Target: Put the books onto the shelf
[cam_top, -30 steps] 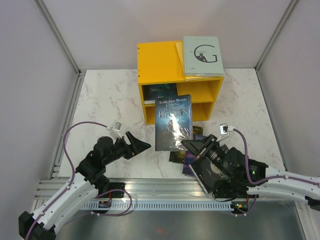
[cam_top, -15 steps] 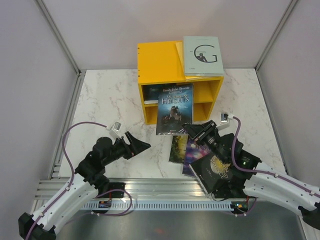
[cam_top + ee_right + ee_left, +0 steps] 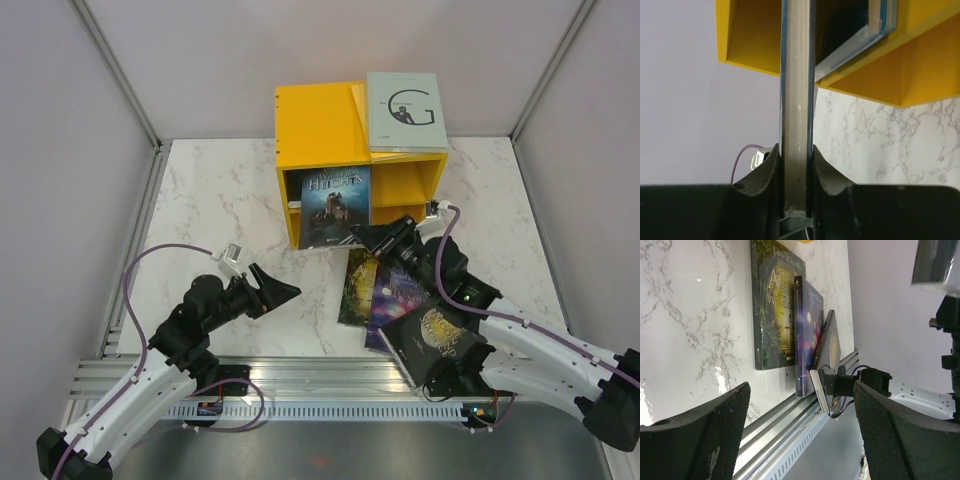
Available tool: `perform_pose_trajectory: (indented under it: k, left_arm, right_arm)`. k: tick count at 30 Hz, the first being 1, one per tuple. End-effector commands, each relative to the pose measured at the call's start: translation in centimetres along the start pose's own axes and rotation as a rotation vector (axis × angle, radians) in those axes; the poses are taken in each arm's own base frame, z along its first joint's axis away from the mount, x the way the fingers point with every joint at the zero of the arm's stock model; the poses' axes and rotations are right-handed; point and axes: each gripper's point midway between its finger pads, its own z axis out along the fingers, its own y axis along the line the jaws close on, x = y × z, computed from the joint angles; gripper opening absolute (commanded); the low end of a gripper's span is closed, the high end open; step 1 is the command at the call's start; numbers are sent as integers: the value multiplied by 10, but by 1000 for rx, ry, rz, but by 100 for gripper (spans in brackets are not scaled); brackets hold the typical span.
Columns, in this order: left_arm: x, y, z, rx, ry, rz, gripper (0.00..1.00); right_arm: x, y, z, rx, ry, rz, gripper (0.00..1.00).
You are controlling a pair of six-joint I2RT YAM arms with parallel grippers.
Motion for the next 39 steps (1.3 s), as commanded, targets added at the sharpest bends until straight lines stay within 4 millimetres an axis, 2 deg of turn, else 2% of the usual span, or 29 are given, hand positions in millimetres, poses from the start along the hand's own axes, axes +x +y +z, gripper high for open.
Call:
perform_pose_trajectory:
  k: [1,6,8,12,14,15,16,19,21,22,24,27,31,36,39]
  left_arm:
    - [-4,-2,-2,6,-17,47,86]
    - [-5,-1,-2,6,-19,52,86]
    - [-4,-1,-2,5,-18,53,86]
    - [-4,1,-1,3,-19,54,86]
    - [-4,1,-1,5,-18,56,86]
    - [-4,2,0,2,-18,55,86]
    - [-4,2,0,3,-19,55,86]
    - [-4,5,1,-4,-19,56,86]
    - [-3,5,3,-3,-17,56,86]
    - [-2,8,4,-9,-13,54,86]
    - [-1,9,7,-7,-7,49,86]
    - [1,11,10,-7,2,43,86]
    - [3,13,13,-5,10,33,85]
    - [4,15,15,-5,13,27,85]
    - [4,16,16,-7,16,23,85]
  right_arm:
    - [-42,83,9,-237,-88,60,0]
    - [-57,62,47,-218,-71,100,0]
    - [-63,61,68,-216,-72,112,0]
    - [-56,68,98,-233,-7,101,0]
    - [-52,72,111,-235,29,90,11]
    - [-50,68,115,-216,39,83,19]
    - [-49,66,118,-209,45,77,38]
    - [-45,52,116,-166,51,72,60]
    - [-45,48,108,-154,48,68,65]
    - [-41,37,105,-128,52,65,70]
    - [-39,25,95,-93,52,59,72]
    - [-37,18,82,-68,50,50,73]
    - [-32,0,71,-10,64,22,73]
    - [-26,-3,66,-5,99,12,72]
    - [-23,-1,65,-16,116,17,66]
